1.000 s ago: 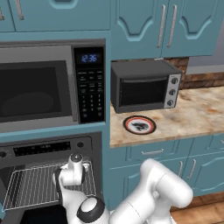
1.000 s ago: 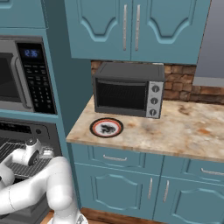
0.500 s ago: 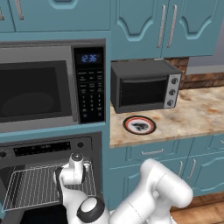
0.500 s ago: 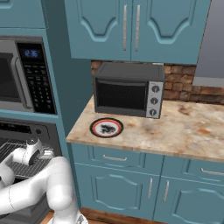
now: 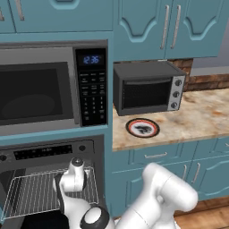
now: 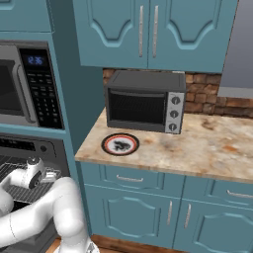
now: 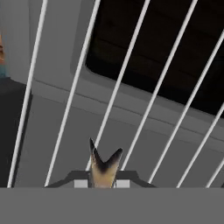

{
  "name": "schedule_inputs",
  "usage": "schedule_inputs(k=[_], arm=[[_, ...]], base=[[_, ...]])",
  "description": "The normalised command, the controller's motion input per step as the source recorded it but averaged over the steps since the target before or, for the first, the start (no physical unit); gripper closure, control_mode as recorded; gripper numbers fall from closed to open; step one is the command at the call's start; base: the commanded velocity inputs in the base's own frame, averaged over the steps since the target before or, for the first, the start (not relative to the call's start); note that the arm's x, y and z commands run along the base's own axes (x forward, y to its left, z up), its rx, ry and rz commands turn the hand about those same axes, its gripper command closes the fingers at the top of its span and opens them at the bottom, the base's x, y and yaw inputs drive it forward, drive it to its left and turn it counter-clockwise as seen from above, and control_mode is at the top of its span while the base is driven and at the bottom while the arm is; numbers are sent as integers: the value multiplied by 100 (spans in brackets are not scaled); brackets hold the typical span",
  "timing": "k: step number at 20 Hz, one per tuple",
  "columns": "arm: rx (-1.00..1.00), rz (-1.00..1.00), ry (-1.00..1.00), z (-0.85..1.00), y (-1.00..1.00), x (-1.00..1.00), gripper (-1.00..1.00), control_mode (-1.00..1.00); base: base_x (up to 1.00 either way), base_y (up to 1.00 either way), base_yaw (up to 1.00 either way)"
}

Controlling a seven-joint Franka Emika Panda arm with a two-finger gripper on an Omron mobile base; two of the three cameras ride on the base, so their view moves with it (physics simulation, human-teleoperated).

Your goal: Take the fish from the oven and place it on the plate on the counter.

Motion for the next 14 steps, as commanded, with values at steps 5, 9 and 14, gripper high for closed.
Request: schedule_inputs(k=[5,9,14], arm=[[0,13,2,-19,22,-21,100,-100],[0,7,-2,4,-1,-45,100,-100],[0,0,-3,58,-22,-77,100,-100]], base=[[0,0,0],[0,0,0],[0,0,0]])
